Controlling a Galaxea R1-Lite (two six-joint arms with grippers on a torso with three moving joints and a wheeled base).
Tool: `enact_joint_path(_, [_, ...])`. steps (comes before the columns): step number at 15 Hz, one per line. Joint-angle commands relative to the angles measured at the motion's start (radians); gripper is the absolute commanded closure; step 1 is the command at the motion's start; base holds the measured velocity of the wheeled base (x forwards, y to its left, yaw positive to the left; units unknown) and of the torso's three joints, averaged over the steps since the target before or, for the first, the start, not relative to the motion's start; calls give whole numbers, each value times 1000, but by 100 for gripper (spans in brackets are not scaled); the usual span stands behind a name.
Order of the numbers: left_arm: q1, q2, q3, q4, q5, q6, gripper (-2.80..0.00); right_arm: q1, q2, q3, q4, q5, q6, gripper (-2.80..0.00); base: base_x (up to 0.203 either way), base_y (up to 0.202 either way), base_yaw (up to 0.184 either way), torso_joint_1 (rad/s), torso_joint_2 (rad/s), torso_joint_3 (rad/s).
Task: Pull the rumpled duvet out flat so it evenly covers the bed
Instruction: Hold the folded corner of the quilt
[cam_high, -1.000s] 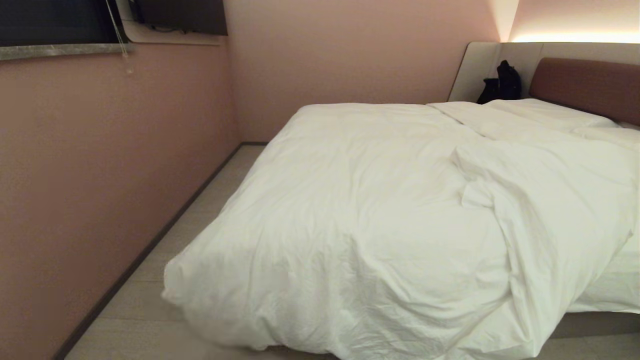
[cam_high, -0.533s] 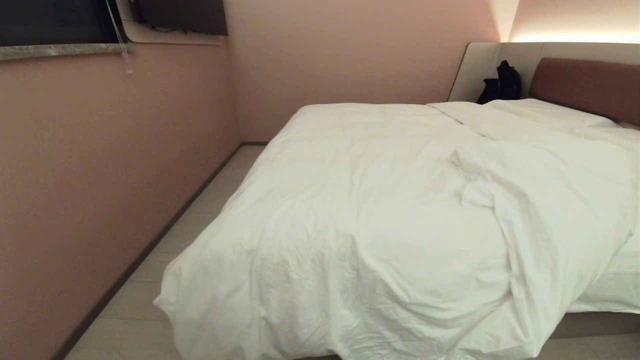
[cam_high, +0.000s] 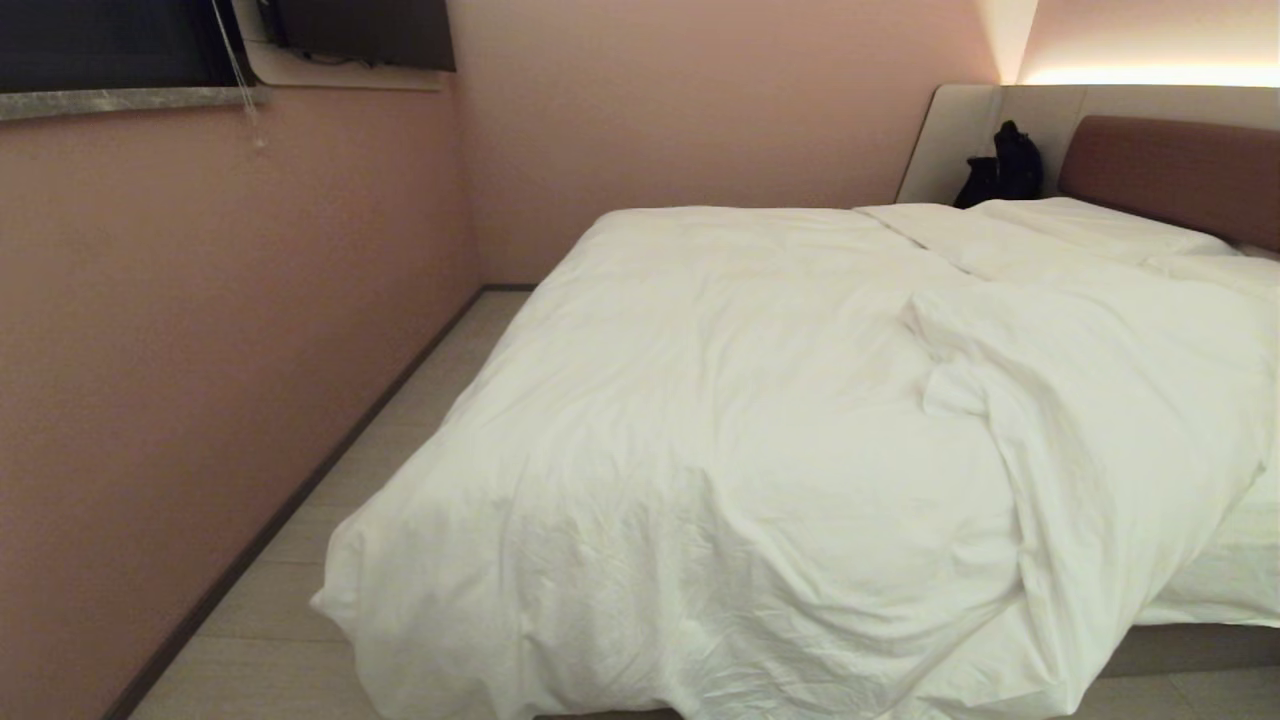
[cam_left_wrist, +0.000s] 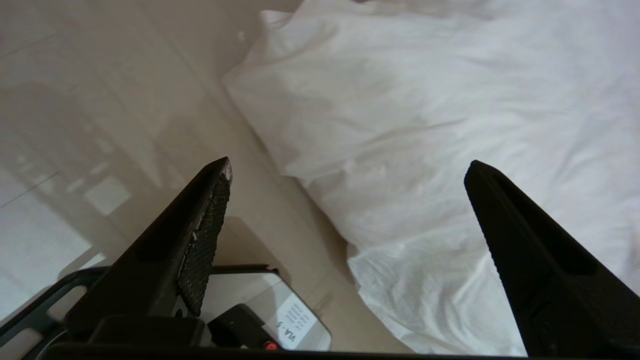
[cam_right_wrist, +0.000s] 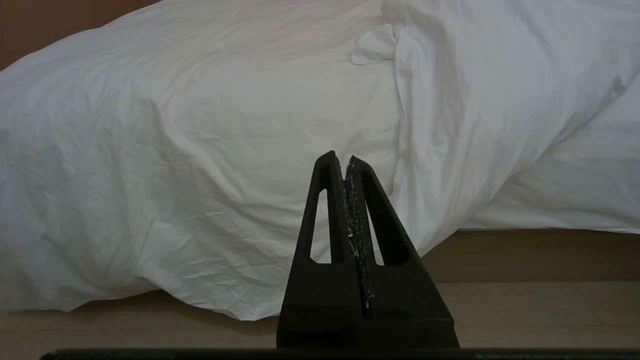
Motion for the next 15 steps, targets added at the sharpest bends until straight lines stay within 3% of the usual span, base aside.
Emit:
enact_joint_path(1, [1, 18, -41, 5, -18, -4, -280, 0, 1, 0, 0, 0, 0, 0, 0, 0, 0, 0, 0, 0])
enact_joint_path(4, [-18, 24, -87, 6, -25, -4, -280, 0, 1, 0, 0, 0, 1, 0, 0, 0, 0, 0, 0, 0])
enact_joint_path(5, [-26, 28, -92, 5, -25, -4, 0, 0, 1, 0, 0, 0, 0, 0, 0, 0, 0, 0, 0, 0])
enact_joint_path(7, [-50, 30, -95, 3, -34, -1, 0, 0, 1, 0, 0, 0, 0, 0, 0, 0, 0, 0, 0, 0])
enact_joint_path(9, [-66, 24, -95, 3, -103, 4, 0, 0, 1, 0, 0, 0, 0, 0, 0, 0, 0, 0, 0, 0])
enact_joint_path(12, [-68, 18, -95, 4, -244, 102, 0, 0, 1, 0, 0, 0, 0, 0, 0, 0, 0, 0, 0, 0])
enact_joint_path(15, [-122, 5, -101, 5, -260, 152, 0, 0, 1, 0, 0, 0, 0, 0, 0, 0, 0, 0, 0, 0])
